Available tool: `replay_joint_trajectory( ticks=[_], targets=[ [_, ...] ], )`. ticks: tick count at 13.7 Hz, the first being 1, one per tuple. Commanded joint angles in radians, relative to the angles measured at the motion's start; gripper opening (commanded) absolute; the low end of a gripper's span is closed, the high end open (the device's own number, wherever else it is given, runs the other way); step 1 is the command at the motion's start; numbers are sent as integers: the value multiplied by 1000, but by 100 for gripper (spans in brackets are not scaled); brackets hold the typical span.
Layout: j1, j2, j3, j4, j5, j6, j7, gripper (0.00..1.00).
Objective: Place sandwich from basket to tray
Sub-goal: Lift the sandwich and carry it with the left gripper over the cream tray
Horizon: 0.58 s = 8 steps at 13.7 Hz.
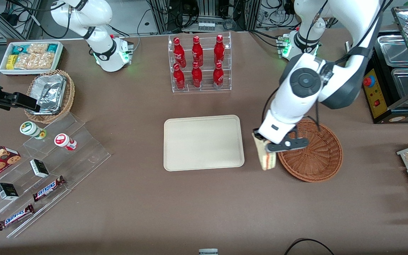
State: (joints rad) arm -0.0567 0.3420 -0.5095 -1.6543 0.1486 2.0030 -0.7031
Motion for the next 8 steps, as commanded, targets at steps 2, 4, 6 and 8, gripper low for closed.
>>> replay_joint_trajectory(
  ticks=[2,4,6,8],
  targets=[
    [-104,81,-38,59,80,-17,-25,0],
    [-147,135,-40,88,120,-18,-74,0],
    [-186,161,-40,94,134,-17,-116,0],
    [-204,172,-40,94,132,-3,-121,0]
  ],
)
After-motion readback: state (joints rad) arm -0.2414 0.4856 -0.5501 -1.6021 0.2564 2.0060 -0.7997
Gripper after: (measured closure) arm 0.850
